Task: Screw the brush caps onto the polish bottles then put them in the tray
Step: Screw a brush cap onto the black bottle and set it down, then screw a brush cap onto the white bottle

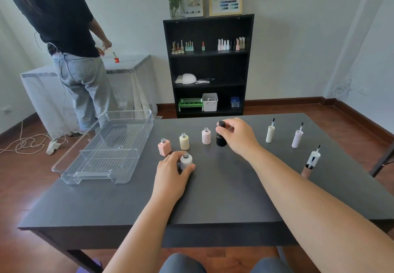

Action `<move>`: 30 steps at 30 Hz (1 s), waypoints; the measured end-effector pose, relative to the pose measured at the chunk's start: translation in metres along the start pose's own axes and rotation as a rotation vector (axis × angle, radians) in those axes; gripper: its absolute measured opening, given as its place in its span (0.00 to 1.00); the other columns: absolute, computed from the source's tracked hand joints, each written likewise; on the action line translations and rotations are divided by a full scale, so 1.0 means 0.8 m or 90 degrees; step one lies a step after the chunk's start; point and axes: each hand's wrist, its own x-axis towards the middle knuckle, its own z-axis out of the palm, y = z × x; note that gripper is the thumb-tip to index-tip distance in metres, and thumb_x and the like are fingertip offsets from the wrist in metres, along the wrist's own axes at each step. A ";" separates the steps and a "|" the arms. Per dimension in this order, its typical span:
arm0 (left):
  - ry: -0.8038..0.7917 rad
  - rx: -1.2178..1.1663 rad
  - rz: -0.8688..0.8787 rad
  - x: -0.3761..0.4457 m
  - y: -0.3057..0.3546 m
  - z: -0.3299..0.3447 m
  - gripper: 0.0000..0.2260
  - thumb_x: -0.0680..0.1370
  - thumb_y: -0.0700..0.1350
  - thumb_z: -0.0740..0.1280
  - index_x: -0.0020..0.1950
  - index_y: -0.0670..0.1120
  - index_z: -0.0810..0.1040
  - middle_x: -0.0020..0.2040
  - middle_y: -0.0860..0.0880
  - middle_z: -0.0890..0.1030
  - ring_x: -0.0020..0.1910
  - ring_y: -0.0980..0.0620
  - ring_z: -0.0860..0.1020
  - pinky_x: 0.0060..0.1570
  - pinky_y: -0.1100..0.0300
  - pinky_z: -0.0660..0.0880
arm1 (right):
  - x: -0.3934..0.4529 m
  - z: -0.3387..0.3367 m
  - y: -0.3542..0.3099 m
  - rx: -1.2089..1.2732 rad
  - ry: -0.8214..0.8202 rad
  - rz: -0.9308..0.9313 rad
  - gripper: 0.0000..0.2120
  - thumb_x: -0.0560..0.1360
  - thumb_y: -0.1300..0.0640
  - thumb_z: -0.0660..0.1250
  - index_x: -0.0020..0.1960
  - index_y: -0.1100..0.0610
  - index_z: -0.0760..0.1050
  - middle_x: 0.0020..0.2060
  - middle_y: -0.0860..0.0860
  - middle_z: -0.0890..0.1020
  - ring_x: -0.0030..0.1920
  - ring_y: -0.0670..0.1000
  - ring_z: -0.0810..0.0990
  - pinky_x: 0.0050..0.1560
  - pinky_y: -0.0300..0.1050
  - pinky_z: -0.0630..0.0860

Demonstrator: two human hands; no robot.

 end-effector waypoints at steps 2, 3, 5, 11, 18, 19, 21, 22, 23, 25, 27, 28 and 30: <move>-0.005 -0.022 0.020 -0.004 -0.001 0.001 0.13 0.73 0.50 0.72 0.57 0.54 0.77 0.53 0.58 0.78 0.53 0.50 0.76 0.52 0.55 0.73 | 0.032 -0.006 -0.012 0.002 0.014 -0.005 0.11 0.75 0.54 0.68 0.56 0.54 0.80 0.49 0.51 0.79 0.47 0.48 0.77 0.45 0.37 0.69; -0.005 -0.034 0.029 -0.006 -0.002 0.002 0.13 0.73 0.50 0.72 0.56 0.54 0.77 0.52 0.59 0.78 0.52 0.51 0.77 0.53 0.54 0.75 | 0.048 -0.007 -0.019 0.006 0.018 -0.007 0.12 0.75 0.54 0.68 0.57 0.54 0.80 0.51 0.52 0.80 0.49 0.49 0.77 0.46 0.39 0.71; 0.003 -0.053 0.040 -0.007 -0.003 0.002 0.13 0.72 0.50 0.73 0.55 0.56 0.76 0.51 0.62 0.77 0.51 0.55 0.77 0.53 0.56 0.75 | 0.076 -0.002 -0.032 0.009 0.016 -0.009 0.12 0.75 0.55 0.68 0.58 0.53 0.80 0.52 0.52 0.82 0.49 0.49 0.78 0.42 0.36 0.70; 0.003 -0.082 0.047 -0.007 -0.007 0.001 0.13 0.72 0.52 0.73 0.53 0.61 0.75 0.51 0.65 0.76 0.49 0.64 0.76 0.49 0.66 0.73 | 0.116 0.051 -0.045 -0.040 -0.086 -0.014 0.13 0.76 0.59 0.67 0.60 0.57 0.79 0.57 0.53 0.81 0.46 0.46 0.76 0.46 0.37 0.69; 0.012 -0.092 0.052 -0.005 -0.010 0.000 0.14 0.71 0.52 0.73 0.53 0.63 0.74 0.52 0.69 0.74 0.50 0.64 0.76 0.47 0.71 0.71 | 0.115 0.081 -0.026 -0.068 -0.100 0.032 0.15 0.76 0.56 0.68 0.63 0.55 0.78 0.58 0.53 0.81 0.57 0.54 0.77 0.51 0.42 0.71; 0.014 -0.092 0.049 -0.005 -0.010 0.000 0.15 0.71 0.52 0.73 0.53 0.63 0.74 0.52 0.69 0.75 0.50 0.64 0.76 0.46 0.72 0.71 | 0.113 0.079 -0.027 -0.071 -0.100 0.026 0.18 0.76 0.56 0.68 0.65 0.55 0.76 0.57 0.53 0.81 0.58 0.54 0.77 0.52 0.42 0.70; 0.015 -0.094 0.046 -0.005 -0.010 -0.001 0.15 0.71 0.52 0.74 0.53 0.64 0.74 0.52 0.69 0.74 0.50 0.65 0.76 0.46 0.72 0.71 | 0.107 0.070 -0.034 -0.035 -0.088 0.022 0.23 0.75 0.54 0.69 0.69 0.53 0.71 0.58 0.51 0.79 0.58 0.52 0.76 0.54 0.42 0.69; 0.015 -0.098 0.046 -0.006 -0.010 -0.001 0.15 0.70 0.52 0.74 0.53 0.64 0.74 0.52 0.69 0.74 0.49 0.64 0.76 0.46 0.72 0.71 | 0.102 0.062 -0.040 -0.001 -0.069 0.025 0.25 0.74 0.53 0.70 0.70 0.52 0.70 0.58 0.49 0.78 0.57 0.50 0.76 0.55 0.42 0.69; 0.015 -0.105 0.047 -0.007 -0.009 -0.001 0.15 0.70 0.52 0.74 0.52 0.65 0.74 0.53 0.69 0.74 0.49 0.64 0.77 0.46 0.72 0.72 | 0.095 0.053 -0.048 0.031 -0.039 0.025 0.25 0.74 0.52 0.70 0.69 0.50 0.70 0.58 0.48 0.77 0.55 0.49 0.76 0.54 0.42 0.71; 0.016 -0.117 0.048 -0.008 -0.008 -0.002 0.16 0.70 0.52 0.75 0.52 0.65 0.74 0.52 0.68 0.74 0.47 0.63 0.78 0.44 0.73 0.74 | 0.074 0.029 -0.061 0.086 0.031 0.008 0.20 0.74 0.51 0.68 0.66 0.48 0.73 0.55 0.45 0.78 0.51 0.46 0.77 0.52 0.43 0.74; 0.014 -0.121 0.050 -0.009 -0.008 -0.001 0.16 0.70 0.51 0.75 0.51 0.65 0.75 0.50 0.66 0.76 0.45 0.63 0.79 0.44 0.73 0.74 | 0.040 -0.004 -0.070 0.157 0.083 -0.018 0.12 0.75 0.52 0.67 0.58 0.46 0.77 0.49 0.42 0.80 0.48 0.41 0.78 0.49 0.38 0.75; 0.012 -0.123 0.051 -0.010 -0.007 -0.001 0.16 0.69 0.51 0.76 0.51 0.64 0.76 0.50 0.65 0.77 0.44 0.63 0.79 0.44 0.72 0.75 | 0.020 -0.022 -0.072 0.188 0.102 -0.033 0.09 0.75 0.53 0.67 0.54 0.45 0.79 0.45 0.39 0.80 0.46 0.39 0.78 0.45 0.33 0.74; 0.008 -0.129 0.052 -0.011 -0.004 -0.002 0.16 0.69 0.49 0.77 0.50 0.64 0.77 0.49 0.64 0.78 0.43 0.63 0.79 0.43 0.74 0.74 | -0.021 -0.063 -0.071 0.222 0.135 -0.061 0.07 0.75 0.56 0.66 0.47 0.46 0.81 0.37 0.35 0.81 0.38 0.35 0.76 0.36 0.25 0.70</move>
